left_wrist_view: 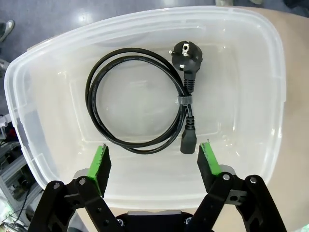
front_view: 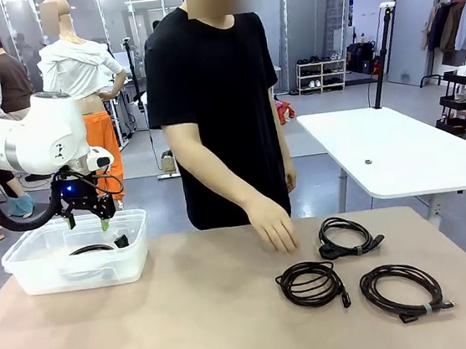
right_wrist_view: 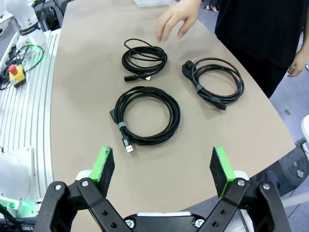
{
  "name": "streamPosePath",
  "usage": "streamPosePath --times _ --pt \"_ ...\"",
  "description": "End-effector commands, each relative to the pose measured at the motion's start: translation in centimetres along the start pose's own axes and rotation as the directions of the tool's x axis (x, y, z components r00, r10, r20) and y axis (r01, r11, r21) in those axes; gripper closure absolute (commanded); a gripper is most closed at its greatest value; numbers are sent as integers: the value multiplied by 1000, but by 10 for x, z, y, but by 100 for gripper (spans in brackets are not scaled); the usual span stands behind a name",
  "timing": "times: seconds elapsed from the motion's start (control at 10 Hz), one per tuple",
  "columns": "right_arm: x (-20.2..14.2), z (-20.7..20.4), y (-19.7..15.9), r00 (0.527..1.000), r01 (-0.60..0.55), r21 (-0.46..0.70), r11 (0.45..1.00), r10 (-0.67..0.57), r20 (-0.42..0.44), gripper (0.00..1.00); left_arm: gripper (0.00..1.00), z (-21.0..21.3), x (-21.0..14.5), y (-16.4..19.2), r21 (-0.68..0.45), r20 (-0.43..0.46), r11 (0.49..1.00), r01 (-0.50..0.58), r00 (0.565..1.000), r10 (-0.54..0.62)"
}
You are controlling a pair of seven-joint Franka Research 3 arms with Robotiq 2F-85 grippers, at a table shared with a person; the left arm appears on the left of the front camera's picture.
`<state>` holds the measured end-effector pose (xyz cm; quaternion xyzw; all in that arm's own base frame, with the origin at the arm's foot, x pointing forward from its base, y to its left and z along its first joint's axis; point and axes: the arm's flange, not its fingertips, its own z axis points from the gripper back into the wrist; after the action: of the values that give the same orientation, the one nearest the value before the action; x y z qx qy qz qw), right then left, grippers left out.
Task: Organize and store the cables.
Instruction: Place the Power Cable into the Organizing box.
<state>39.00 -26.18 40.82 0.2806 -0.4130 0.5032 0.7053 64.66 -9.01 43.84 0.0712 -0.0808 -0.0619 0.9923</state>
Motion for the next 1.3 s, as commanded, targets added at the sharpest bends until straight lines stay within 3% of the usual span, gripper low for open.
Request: streamPosePath --times 0.0,1.2 --pt "1 1 4 1000 -6 9 1000 6 -9 0 10 -2 5 -1 1 0 1000 2 1000 -2" --pt "1 1 4 1000 -6 9 1000 6 -9 0 10 -2 5 -1 1 0 1000 2 1000 -2"
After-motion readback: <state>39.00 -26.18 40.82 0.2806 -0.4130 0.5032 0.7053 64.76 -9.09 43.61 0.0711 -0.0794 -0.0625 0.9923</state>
